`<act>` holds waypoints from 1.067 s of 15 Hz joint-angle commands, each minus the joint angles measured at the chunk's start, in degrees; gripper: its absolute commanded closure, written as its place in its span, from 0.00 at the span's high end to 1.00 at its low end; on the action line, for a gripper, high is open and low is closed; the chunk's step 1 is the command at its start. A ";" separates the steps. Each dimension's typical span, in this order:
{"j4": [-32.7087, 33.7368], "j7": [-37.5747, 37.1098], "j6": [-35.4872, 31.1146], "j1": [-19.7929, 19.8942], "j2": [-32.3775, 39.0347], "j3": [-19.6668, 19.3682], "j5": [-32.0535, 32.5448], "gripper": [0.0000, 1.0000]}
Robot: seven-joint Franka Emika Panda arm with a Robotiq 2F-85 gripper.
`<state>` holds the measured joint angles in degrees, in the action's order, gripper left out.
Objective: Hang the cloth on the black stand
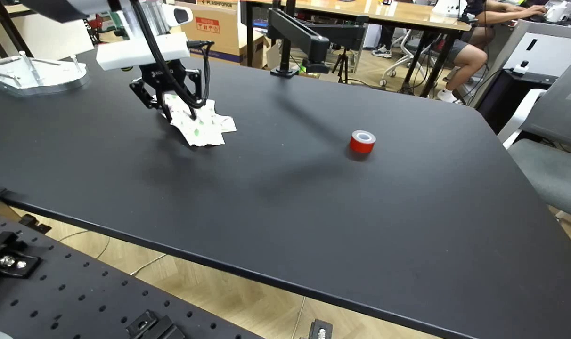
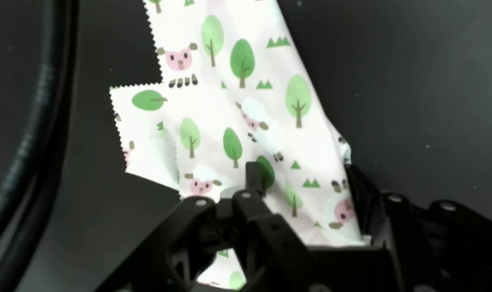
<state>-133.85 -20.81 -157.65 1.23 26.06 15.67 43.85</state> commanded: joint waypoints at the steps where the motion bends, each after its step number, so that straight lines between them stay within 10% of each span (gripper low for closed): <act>1: 0.85 1.09 1.10 0.15 -0.53 0.62 -0.66 0.25; 5: -0.59 0.55 2.08 0.00 -3.29 1.34 -1.30 0.00; 16: -2.62 -6.43 17.81 -14.66 -24.34 -6.78 -21.73 0.01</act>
<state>-134.94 -22.04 -145.15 -11.56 9.64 10.11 24.11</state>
